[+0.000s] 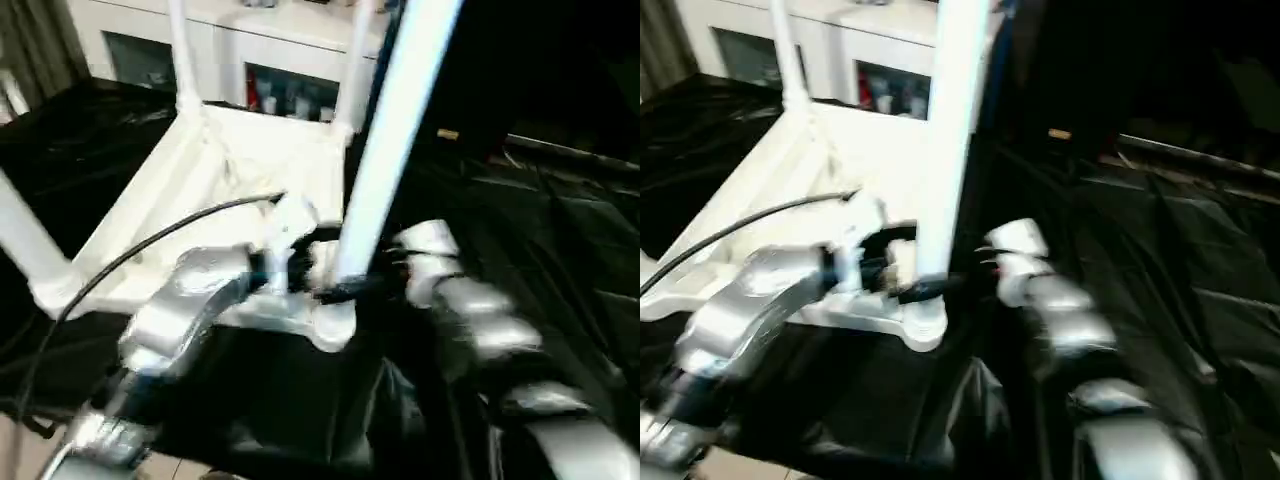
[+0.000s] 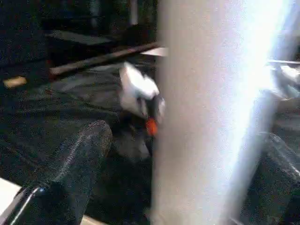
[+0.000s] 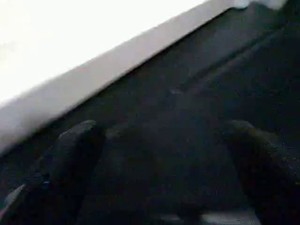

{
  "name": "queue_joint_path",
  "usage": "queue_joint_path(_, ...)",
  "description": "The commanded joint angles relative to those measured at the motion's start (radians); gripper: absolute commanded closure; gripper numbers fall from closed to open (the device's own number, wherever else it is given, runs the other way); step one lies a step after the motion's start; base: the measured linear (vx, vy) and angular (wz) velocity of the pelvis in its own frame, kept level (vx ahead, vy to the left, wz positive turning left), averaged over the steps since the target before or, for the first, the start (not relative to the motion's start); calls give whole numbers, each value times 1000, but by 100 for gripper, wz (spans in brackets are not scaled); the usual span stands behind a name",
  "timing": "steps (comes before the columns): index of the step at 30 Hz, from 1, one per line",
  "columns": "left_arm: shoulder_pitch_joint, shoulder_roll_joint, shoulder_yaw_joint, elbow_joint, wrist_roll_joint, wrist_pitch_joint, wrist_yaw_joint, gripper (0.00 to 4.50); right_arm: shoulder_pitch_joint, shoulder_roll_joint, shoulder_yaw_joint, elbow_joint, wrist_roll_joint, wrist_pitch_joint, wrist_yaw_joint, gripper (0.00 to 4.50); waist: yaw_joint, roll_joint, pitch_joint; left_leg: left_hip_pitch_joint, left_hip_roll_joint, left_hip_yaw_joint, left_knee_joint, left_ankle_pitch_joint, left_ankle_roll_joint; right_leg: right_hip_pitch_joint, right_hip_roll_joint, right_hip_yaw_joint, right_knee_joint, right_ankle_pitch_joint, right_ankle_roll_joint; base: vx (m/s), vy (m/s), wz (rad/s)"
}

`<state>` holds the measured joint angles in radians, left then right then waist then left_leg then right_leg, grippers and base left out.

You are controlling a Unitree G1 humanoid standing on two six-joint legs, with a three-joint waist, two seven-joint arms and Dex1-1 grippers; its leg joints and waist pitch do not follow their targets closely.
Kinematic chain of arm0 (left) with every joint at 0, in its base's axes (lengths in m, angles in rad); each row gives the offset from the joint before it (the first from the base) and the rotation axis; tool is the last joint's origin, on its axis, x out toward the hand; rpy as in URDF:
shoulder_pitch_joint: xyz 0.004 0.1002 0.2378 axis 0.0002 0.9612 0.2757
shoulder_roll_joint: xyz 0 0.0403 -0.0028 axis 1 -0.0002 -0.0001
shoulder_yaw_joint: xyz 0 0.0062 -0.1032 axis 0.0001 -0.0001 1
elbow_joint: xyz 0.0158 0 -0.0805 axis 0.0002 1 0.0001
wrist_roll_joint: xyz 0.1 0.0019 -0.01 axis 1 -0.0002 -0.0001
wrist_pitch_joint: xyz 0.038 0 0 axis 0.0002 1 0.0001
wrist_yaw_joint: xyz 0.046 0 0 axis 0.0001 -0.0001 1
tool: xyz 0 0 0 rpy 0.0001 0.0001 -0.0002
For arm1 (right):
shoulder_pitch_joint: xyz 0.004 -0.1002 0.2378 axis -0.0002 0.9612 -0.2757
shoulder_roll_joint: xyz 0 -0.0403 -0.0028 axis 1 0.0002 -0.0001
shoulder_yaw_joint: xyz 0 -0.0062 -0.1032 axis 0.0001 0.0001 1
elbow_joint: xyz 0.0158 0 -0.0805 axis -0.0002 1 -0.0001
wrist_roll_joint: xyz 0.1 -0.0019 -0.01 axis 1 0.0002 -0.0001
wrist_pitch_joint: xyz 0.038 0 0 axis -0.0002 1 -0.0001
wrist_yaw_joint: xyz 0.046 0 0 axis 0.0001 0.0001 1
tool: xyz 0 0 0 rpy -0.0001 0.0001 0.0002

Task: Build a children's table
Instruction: Rotate table base, then rotate leg to tighten

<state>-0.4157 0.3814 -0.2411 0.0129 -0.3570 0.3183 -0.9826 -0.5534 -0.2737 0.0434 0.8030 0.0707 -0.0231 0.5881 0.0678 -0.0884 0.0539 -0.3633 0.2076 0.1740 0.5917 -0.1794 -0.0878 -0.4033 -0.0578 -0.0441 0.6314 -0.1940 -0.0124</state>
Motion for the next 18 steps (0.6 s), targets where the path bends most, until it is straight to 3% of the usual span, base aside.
queue_joint_path(1, 11, 24, -1, -39, -20, 19, -56, 0, 30, -30, 1, -77, 19, 26, 90, 3, 7, 13, -60, 10, 20, 2, -68, -201, -13, 48, -61, 42, -75, -177, -158, 0, 0, 0)
queue_joint_path(5, 21, 108, -28, -13, -3, 12, -144, 0, 106, -125, 30, -213, 36, 39, 232, 3, 16, 17, -59, 11, 21, 2, -69, -203, 4, 48, -60, 42, -76, -152, -179, 0, 0, 0)
queue_joint_path(6, -4, 153, -51, 56, 51, -38, -186, 0, 147, -178, 42, -294, 57, 49, 308, 3, 17, 22, -58, 11, 19, 1, -70, -210, 6, 47, -59, 42, -77, -162, -179, 0, 0, 0)
queue_joint_path(7, -4, 153, -51, 56, 51, -38, -186, 0, 147, -178, 42, -294, 57, 49, 308, 3, 21, 19, -55, 13, 19, 2, -71, -223, 14, 47, -56, 42, -87, -184, -164, 0, 0, 0)
queue_joint_path(8, -28, 171, -66, 111, 92, -82, -204, 18, 171, -206, 50, -343, 66, 57, 347, 1, 20, 25, -55, 13, 20, 0, -72, -234, 8, 46, -60, 44, -82, -200, -161, 0, 0, 0)
queue_joint_path(9, -40, 176, -73, 137, 112, -102, -210, 18, 183, -217, 54, -366, 70, 63, 364, 1, 23, 22, -56, 17, 20, 1, -70, -246, 8, 45, -60, 44, -88, -229, -150, 0, 0, 0)
queue_joint_path(10, -97, 178, -100, 241, 179, -180, -212, 18, 223, -255, 66, -447, 93, 91, 416, 1, 23, 24, -56, 17, 20, 0, -71, -247, 7, 45, -61, 44, -87, -233, -149, 0, 0, 0)
queue_joint_path(11, -115, 176, -107, 275, 200, -208, -211, 18, 238, -267, 69, -478, 102, 105, 432, 1, 30, 26, -54, 23, 20, 1, -70, -266, 12, 40, -59, 45, -96, -263, -131, 0, 0, 0)
queue_joint_path(12, -132, 174, -116, 303, 214, -225, -219, 29, 254, -279, 72, -511, 105, 119, 447, 0, 30, 27, -54, 21, 22, -2, -73, -271, 10, 44, -62, 45, -96, -268, -130, 0, 0, 0)
queue_joint_path(13, -144, 175, -128, 319, 219, -225, -238, 45, 266, -287, 74, -537, 108, 133, 459, 0, 30, 25, -56, 12, 23, -7, -76, -256, 2, 50, -68, 43, -91, -265, -137, 0, 0, 0)
queue_joint_path(14, -159, 175, -141, 344, 227, -229, -253, 53, 282, -297, 77, -568, 111, 146, 475, 0, 32, 34, -57, 15, 24, -7, -76, -256, -2, 48, -69, 43, -89, -261, -142, 0, 0, 0)
queue_joint_path(15, -172, 174, -151, 367, 238, -243, -260, 57, 291, -304, 80, -587, 111, 154, 483, 0, 30, 28, -57, 15, 25, -6, -73, -257, -4, 47, -69, 43, -87, -246, -154, 0, 0, 0)
queue_joint_path(18, -226, 161, -182, 473, 267, -287, -314, 82, 325, -336, 88, -668, 136, 213, 512, 0, 30, 32, -57, 11, 20, -5, -72, -239, 7, 51, -67, 44, -89, -224, -160, 0, 0, 0)
